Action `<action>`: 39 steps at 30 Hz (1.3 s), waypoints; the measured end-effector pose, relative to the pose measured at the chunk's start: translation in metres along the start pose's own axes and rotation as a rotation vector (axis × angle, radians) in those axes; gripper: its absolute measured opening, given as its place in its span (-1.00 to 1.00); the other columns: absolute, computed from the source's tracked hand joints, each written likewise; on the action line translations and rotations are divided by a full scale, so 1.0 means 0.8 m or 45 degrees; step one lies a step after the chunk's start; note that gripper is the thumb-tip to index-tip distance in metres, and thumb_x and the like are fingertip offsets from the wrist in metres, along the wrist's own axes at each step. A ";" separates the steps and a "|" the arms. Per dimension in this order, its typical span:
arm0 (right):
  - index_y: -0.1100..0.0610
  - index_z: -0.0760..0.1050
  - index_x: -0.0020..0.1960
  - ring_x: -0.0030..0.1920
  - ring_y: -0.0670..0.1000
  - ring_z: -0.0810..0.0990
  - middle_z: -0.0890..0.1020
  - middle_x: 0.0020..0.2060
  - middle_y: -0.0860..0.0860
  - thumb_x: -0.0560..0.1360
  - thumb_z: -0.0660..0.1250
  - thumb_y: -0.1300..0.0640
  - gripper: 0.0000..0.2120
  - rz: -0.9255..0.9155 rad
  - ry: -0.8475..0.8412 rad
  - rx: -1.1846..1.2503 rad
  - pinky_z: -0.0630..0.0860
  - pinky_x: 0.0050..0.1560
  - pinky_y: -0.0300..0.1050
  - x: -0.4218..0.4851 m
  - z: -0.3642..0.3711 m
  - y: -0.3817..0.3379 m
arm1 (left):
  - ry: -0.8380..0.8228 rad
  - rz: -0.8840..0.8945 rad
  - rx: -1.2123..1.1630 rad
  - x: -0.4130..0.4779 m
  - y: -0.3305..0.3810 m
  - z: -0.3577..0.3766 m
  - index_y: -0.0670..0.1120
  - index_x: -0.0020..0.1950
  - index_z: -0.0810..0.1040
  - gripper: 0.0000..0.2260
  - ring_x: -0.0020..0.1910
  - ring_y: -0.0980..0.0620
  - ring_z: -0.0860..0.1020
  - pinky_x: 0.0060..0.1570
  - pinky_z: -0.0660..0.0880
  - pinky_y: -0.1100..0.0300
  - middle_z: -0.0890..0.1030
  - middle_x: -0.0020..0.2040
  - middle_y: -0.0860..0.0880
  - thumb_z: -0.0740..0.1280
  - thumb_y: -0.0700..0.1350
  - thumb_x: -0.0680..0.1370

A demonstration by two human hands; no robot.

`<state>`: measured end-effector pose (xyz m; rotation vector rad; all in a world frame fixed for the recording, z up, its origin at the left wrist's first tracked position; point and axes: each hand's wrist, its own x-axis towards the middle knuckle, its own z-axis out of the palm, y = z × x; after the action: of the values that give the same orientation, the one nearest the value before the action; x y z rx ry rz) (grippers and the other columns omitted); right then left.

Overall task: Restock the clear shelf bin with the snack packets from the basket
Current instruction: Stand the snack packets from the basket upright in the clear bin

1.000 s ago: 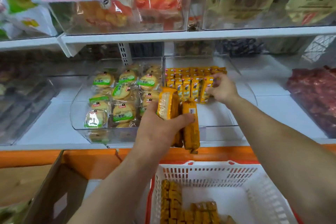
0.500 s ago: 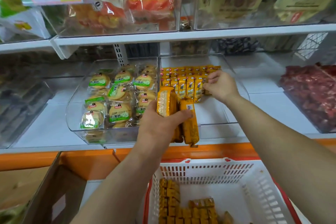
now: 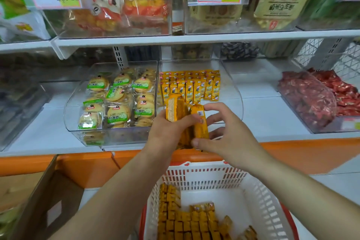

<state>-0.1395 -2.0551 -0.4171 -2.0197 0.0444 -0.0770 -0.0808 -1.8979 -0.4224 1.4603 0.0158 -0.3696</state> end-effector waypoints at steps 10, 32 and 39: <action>-0.04 0.51 0.33 0.04 0.16 0.70 0.69 0.07 0.07 0.47 0.44 0.35 -0.49 0.149 -0.068 0.530 0.61 0.12 0.23 -0.002 -0.014 0.016 | -0.009 0.026 -0.004 -0.006 0.003 -0.007 -0.02 0.16 0.63 -0.74 -0.06 -0.06 0.74 -0.28 0.60 0.08 0.76 -0.05 -0.06 0.53 -0.13 0.49; 0.10 0.49 0.22 -0.04 0.18 0.64 0.68 0.00 0.14 0.42 0.46 0.34 -0.58 0.058 0.249 -0.550 0.52 -0.03 -0.08 0.217 -0.051 0.047 | 0.027 -0.008 0.016 0.021 0.012 -0.036 -0.12 0.22 0.57 -0.73 -0.14 -0.15 0.75 -0.22 0.68 -0.05 0.74 -0.05 -0.18 0.48 -0.15 0.55; 0.13 0.47 0.40 0.26 0.20 0.55 0.59 0.27 0.17 0.50 0.41 0.30 -0.52 0.188 0.276 -0.757 0.49 0.24 -0.02 0.288 -0.027 0.098 | -0.023 -0.028 0.050 0.026 0.007 -0.038 -0.06 0.23 0.58 -0.74 -0.07 -0.08 0.75 -0.02 0.68 -0.16 0.75 0.02 -0.06 0.45 -0.05 0.57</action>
<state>0.0888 -2.1234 -0.4700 -2.5845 0.3928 -0.2082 -0.0535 -1.8726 -0.4252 1.4967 0.0100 -0.4029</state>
